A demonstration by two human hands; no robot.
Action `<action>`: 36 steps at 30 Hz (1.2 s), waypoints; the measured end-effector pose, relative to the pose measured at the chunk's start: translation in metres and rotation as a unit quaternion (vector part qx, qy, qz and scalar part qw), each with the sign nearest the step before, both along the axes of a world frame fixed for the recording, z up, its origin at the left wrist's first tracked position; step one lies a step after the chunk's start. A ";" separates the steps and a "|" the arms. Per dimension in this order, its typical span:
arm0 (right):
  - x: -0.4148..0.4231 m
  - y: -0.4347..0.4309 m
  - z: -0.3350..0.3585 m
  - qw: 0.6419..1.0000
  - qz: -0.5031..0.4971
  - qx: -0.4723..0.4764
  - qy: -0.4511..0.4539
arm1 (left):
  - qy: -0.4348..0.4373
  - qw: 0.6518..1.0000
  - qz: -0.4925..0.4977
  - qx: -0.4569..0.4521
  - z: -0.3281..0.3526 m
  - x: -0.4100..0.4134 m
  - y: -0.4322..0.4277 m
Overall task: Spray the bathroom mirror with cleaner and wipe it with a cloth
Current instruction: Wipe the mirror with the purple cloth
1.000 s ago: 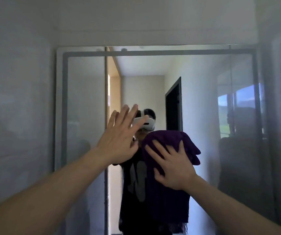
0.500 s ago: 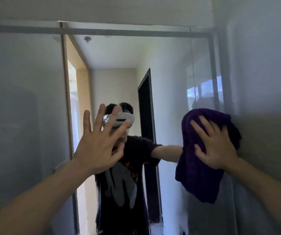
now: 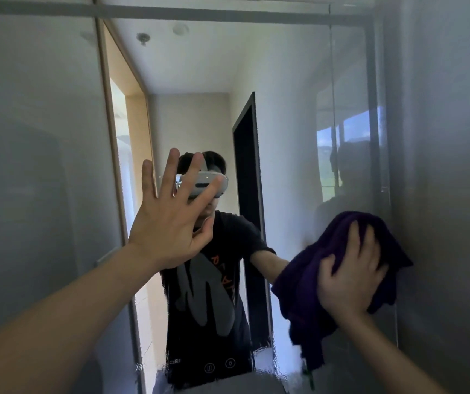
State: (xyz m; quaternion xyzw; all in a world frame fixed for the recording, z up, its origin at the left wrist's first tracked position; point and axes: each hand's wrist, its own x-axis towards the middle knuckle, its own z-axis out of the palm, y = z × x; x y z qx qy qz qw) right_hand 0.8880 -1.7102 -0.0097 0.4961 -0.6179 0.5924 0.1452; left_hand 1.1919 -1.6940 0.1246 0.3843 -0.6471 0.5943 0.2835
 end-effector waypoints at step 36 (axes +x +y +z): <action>-0.079 0.003 -0.095 0.966 0.076 0.099 0.228 | -0.170 0.976 -0.063 0.119 -0.044 -0.130 0.000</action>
